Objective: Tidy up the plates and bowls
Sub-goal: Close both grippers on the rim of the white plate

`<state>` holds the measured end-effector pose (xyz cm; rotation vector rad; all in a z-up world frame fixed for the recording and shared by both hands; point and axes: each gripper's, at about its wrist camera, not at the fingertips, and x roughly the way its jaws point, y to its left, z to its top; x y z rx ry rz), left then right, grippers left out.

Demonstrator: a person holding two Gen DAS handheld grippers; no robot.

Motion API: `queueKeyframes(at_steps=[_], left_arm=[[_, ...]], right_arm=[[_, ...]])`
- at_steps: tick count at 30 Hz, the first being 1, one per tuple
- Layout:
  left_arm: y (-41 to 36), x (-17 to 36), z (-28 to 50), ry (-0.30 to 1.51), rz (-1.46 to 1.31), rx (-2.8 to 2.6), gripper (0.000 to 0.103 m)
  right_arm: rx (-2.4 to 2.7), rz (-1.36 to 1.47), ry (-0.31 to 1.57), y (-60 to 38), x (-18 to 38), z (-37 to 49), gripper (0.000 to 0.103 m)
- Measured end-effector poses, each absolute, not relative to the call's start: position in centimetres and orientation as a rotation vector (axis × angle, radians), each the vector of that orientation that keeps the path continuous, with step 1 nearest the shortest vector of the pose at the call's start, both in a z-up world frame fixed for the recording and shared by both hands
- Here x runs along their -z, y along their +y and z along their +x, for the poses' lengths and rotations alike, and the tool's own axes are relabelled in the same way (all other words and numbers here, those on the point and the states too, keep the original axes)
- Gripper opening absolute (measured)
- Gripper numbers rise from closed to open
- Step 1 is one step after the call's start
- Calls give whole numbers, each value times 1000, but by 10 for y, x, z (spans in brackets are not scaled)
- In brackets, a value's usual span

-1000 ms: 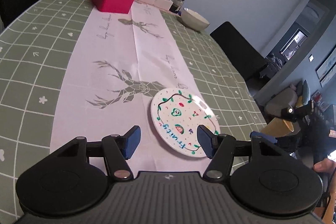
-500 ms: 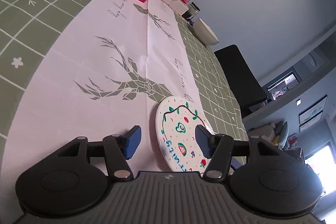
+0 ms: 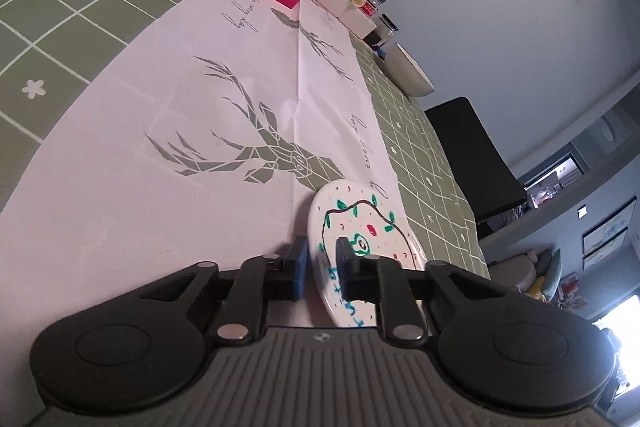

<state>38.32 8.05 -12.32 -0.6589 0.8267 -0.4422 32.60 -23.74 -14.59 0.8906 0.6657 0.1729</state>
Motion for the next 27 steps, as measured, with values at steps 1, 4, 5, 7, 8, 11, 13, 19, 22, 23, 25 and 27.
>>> queueKeyframes(at_steps=[1,4,5,7,8,11,13,19,22,23,25,27], left_arm=[[82,124,384,829,-665,439,13],[90,129,386,852,-722,466,7],[93,130,387,864,-742,477,7],[96,132,387,881,-762,491,7],[97,133,386,881,-765,502,7],[101,138,388,887,-810,525,7],[101,138,389,892,-816,533,7],[97,137,386,876,-808,521,8],[97,138,387,879,-821,530,11],[97,138,387,879,-822,533,11],[94,137,386,874,-803,528,12],[92,137,384,862,-793,520,12]], right_arm=[[-184,883,671,-239,148,327,21],[-206,974,701,-253,159,327,5],[-219,998,708,-256,161,327,3],[-244,1015,721,-260,162,327,3],[-259,1017,725,-261,163,327,4],[-310,1093,714,-265,168,326,6],[-336,1125,719,-268,171,326,6],[-346,1135,721,-264,169,325,6],[-356,1140,712,-262,167,325,11],[-366,1151,705,-262,167,325,16],[-381,1142,693,-260,164,326,23],[-364,1091,697,-254,159,327,24]])
